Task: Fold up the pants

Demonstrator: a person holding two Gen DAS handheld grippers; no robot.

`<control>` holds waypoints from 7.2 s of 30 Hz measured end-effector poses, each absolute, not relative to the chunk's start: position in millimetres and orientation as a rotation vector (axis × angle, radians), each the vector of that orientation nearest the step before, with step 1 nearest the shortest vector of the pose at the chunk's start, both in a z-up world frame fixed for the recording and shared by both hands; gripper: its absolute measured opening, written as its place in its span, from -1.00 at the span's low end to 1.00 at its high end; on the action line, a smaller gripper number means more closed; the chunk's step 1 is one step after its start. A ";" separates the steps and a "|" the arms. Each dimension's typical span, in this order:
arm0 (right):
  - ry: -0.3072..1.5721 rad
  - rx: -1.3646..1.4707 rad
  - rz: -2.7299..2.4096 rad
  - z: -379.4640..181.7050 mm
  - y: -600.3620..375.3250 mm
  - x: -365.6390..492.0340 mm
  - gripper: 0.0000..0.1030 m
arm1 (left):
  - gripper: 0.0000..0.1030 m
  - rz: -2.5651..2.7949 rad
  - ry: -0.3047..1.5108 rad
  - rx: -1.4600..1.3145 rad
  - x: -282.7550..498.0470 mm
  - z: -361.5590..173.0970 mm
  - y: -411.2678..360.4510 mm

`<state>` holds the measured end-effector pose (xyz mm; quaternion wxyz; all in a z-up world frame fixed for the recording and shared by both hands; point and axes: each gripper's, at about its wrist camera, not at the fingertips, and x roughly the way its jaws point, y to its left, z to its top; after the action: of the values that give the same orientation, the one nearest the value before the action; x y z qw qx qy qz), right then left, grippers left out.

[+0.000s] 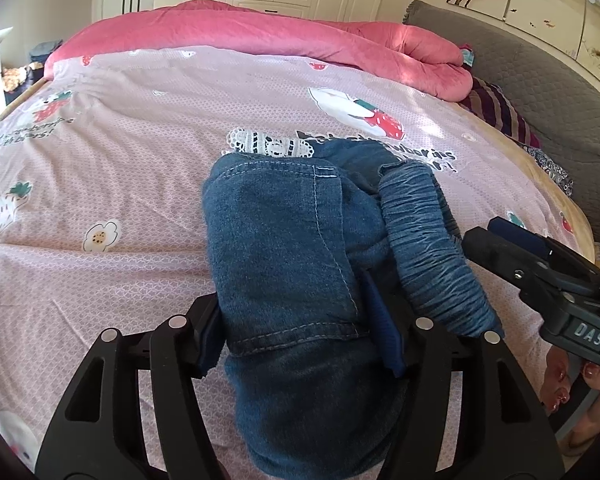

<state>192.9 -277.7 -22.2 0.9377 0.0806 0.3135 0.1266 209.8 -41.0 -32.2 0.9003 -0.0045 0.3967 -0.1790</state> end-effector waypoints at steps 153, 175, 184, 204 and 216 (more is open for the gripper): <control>0.663 0.090 0.220 -48.9 -279.1 40.4 0.91 | 0.81 -0.177 0.714 0.011 37.3 -24.1 -13.9; 0.668 0.081 0.212 -49.9 -279.6 40.5 0.91 | 0.81 -0.167 0.728 0.036 37.3 -26.1 -17.9; 0.671 0.078 0.211 -50.5 -279.3 40.8 0.91 | 0.81 -0.161 0.726 0.053 38.3 -27.0 -20.4; 0.697 0.096 0.168 -57.6 -290.6 58.5 0.91 | 0.81 -0.135 0.736 0.077 46.6 -33.5 -20.3; 0.675 0.175 0.036 -45.1 -353.8 90.2 0.91 | 0.81 -0.206 0.758 -0.094 87.8 -7.6 32.5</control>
<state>90.2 -353.8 -45.1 0.9397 0.0858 0.3307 0.0174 87.8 32.6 -7.6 0.9227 -0.0459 0.3694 -0.1001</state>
